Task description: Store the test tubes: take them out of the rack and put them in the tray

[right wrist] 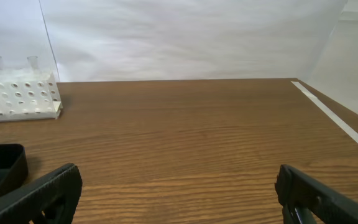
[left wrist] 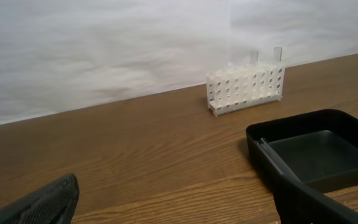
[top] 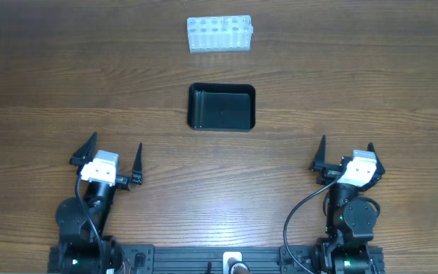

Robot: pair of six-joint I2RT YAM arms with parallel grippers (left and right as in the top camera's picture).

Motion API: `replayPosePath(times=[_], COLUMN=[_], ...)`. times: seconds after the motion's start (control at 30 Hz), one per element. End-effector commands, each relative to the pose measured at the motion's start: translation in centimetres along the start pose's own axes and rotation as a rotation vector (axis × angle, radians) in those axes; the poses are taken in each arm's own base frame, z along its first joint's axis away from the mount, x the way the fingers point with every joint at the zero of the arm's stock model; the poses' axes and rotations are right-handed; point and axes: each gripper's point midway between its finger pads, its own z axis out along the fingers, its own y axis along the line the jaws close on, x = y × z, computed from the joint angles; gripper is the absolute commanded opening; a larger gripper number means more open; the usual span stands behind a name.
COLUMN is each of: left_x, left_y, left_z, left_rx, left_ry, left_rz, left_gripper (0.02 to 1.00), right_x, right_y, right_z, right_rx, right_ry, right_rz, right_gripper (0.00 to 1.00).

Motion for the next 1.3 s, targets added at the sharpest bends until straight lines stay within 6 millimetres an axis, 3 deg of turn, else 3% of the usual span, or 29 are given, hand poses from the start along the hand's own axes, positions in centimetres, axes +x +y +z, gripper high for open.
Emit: replayPosePath(times=[0.03,0.27,0.4,0.57,0.7,0.8,0.93,1.13,1.3], left_x=[0.1,0.1,0.1,0.1,0.1,0.1,0.1,0.1,0.1], left_y=[-0.1,-0.1,-0.1,-0.1,-0.1,-0.1,-0.1,-0.1,-0.1], left_z=[0.0,0.0,0.0,0.0,0.0,0.0,0.0,0.0,0.0], left_rx=[0.008,0.008,0.008,0.008,0.008,0.008,0.008,0.008,0.008], left_ry=[-0.004,-0.004,-0.004,-0.004,-0.004,-0.004,-0.004,-0.004,-0.004], left_rz=[0.012,0.012,0.012,0.012,0.012,0.012,0.012,0.012,0.012], left_gripper=[1.0,1.0,1.0,1.0,1.0,0.998,1.0,1.0,1.0], right_x=[-1.0,-5.5,-8.3,-10.7,-11.5,-11.4,-11.2,-10.9,-10.2], right_y=[0.6,2.9,3.5,4.7,7.2,9.9,15.2,21.8,26.7], right_z=[0.0,0.7,2.5,6.8,11.0,14.1,17.0,19.3,19.6], right_rx=[-0.04,-0.172,-0.194,-0.214,-0.285,-0.326,-0.41,-0.411,-0.378], right_ry=[-0.043,-0.133,-0.103,-0.009,0.073,0.145,0.226,0.319,0.378], right_rz=[0.055,0.11,0.148,0.169,0.18,0.182,0.157,0.093,0.05], right_gripper=[0.993,0.991,0.991,0.991,0.993,0.991,0.991,0.991,0.991])
